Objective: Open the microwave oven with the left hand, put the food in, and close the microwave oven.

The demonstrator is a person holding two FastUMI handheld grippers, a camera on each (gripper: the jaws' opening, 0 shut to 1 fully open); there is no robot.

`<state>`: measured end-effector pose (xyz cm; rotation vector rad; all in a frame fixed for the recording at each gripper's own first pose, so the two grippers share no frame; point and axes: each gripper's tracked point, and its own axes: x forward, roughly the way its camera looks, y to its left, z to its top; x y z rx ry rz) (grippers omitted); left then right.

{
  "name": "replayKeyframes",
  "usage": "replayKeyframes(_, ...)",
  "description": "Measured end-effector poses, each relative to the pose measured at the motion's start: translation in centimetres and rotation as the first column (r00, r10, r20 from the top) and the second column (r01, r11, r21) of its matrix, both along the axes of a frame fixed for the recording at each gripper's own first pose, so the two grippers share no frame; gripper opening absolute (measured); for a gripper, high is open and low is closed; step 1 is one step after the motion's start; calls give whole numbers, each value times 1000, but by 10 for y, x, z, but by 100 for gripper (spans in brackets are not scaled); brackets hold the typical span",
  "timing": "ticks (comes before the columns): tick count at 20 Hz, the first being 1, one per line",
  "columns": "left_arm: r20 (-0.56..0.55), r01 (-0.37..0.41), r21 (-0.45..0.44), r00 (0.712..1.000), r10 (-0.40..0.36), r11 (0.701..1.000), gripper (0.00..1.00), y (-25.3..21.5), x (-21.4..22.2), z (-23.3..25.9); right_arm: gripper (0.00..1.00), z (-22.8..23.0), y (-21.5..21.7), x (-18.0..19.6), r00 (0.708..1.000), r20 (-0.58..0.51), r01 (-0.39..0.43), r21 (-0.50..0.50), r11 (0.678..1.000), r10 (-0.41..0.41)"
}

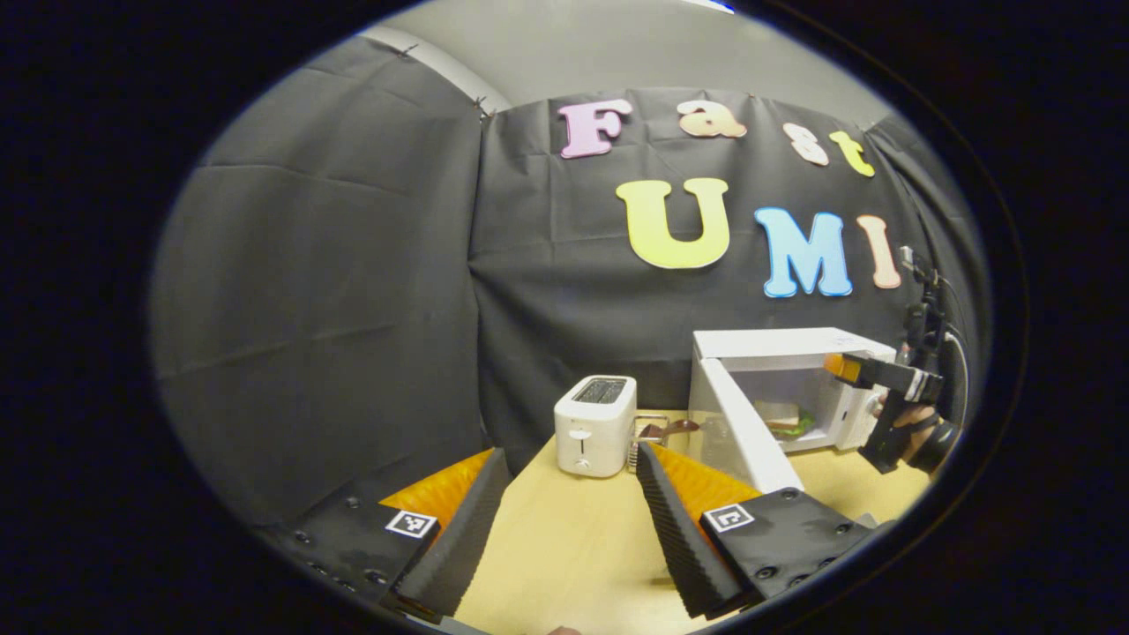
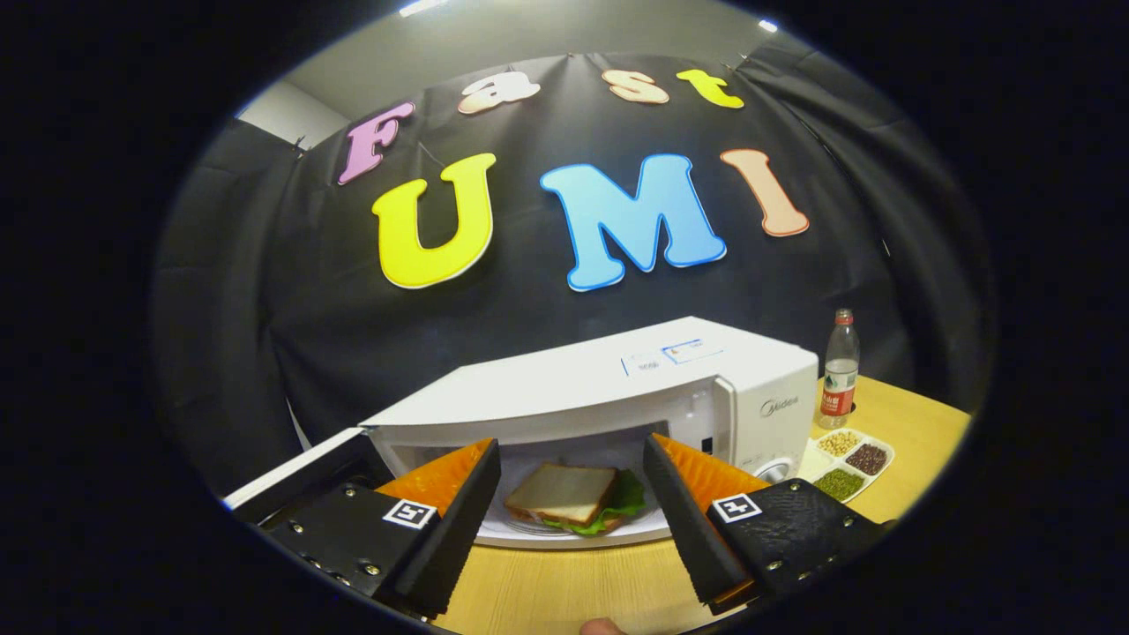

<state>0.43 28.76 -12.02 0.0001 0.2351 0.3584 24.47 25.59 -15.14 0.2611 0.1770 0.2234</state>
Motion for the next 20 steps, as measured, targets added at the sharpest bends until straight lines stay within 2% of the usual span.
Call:
replayKeyframes(3, 35, -1, -3, 999, 1, 1000, 99, -20, -11, 14, 97, 31, -27, -32, 999, 43, -19, -26, 999, 20)
replayKeyframes(4, 46, -3, -4, 999, 3, 1000, 94, -26, -15, 20, 97, 38, -38, -41, 998, 56, -19, -42, 999, 22)
replayKeyframes(5, 58, -3, -7, 998, 3, 1000, 99, -32, -20, 27, 98, 47, -48, -53, 997, 68, -27, -53, 998, 31)
replayKeyframes(6, 69, -4, -9, 998, 4, 1000, 90, -38, -24, 31, 97, 56, -57, -64, 996, 80, -33, -58, 998, 38)
replayKeyframes(7, 78, -7, -6, 997, 7, 1000, 94, -43, -29, 33, 97, 64, -68, -76, 995, 91, -34, -64, 997, 40)
replayKeyframes(9, 94, -10, 1, 996, 10, 1000, 90, -53, -35, 40, 98, 77, -89, -98, 993, 109, -42, -74, 996, 50)
replayKeyframes(10, 100, -10, 4, 995, 9, 1000, 94, -59, -38, 43, 97, 84, -98, -109, 991, 117, -49, -76, 996, 58)
replayKeyframes(12, 105, -15, 13, 994, 13, 1000, 98, -67, -41, 45, 98, 91, -117, -130, 990, 127, -58, -85, 995, 68)
replayKeyframes(14, 105, -22, 23, 994, 20, 1000, 98, -75, -46, 46, 98, 97, -135, -152, 988, 135, -64, -86, 994, 75)
replayKeyframes(15, 106, -23, 27, 994, 20, 999, 94, -81, -50, 47, 98, 97, -144, -161, 988, 137, -64, -86, 994, 75)
replayKeyframes(17, 103, -22, 44, 994, 18, 999, 94, -88, -56, 49, 98, 96, -156, -178, 988, 130, -76, -90, 993, 87)
replayKeyframes(18, 104, -19, 49, 994, 14, 999, 98, -93, -59, 51, 98, 96, -161, -186, 988, 127, -81, -93, 992, 92)
replayKeyframes(20, 108, -15, 48, 994, 10, 999, 95, -102, -65, 52, 98, 94, -171, -197, 988, 119, -82, -102, 991, 94)
